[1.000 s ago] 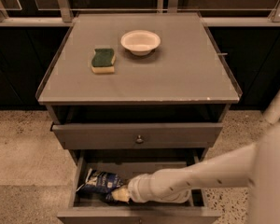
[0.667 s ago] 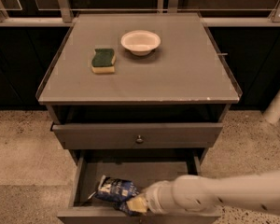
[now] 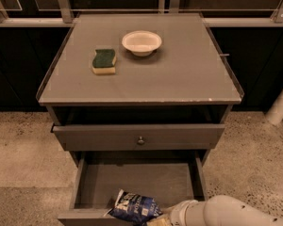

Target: Pick blue chip bag from middle drawer and place on counter

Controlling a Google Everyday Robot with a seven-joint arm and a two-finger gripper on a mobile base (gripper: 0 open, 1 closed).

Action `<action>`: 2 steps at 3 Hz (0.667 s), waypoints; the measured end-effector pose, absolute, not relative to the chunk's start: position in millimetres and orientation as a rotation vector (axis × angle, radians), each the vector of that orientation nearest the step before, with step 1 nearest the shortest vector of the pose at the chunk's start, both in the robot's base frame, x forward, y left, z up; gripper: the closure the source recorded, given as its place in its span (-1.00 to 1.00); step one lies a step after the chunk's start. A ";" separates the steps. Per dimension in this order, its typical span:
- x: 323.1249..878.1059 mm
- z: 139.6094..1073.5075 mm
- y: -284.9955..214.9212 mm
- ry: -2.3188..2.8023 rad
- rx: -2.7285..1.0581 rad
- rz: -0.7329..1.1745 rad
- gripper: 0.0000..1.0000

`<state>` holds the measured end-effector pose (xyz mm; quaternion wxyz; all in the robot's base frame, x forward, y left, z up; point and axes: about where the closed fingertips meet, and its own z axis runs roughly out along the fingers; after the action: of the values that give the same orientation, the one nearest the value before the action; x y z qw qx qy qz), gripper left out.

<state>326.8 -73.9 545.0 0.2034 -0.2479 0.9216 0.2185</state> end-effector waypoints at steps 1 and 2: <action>326.8 545.0 -74.0 2.572 -0.691 0.609 1.00; 333.3 562.6 -86.6 2.550 -0.741 0.592 1.00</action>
Offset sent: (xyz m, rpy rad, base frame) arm 0.0244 -0.0476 0.0645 -0.0449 -0.0820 0.1123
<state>333.3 -86.6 562.6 0.2088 -0.2662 0.9166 0.2128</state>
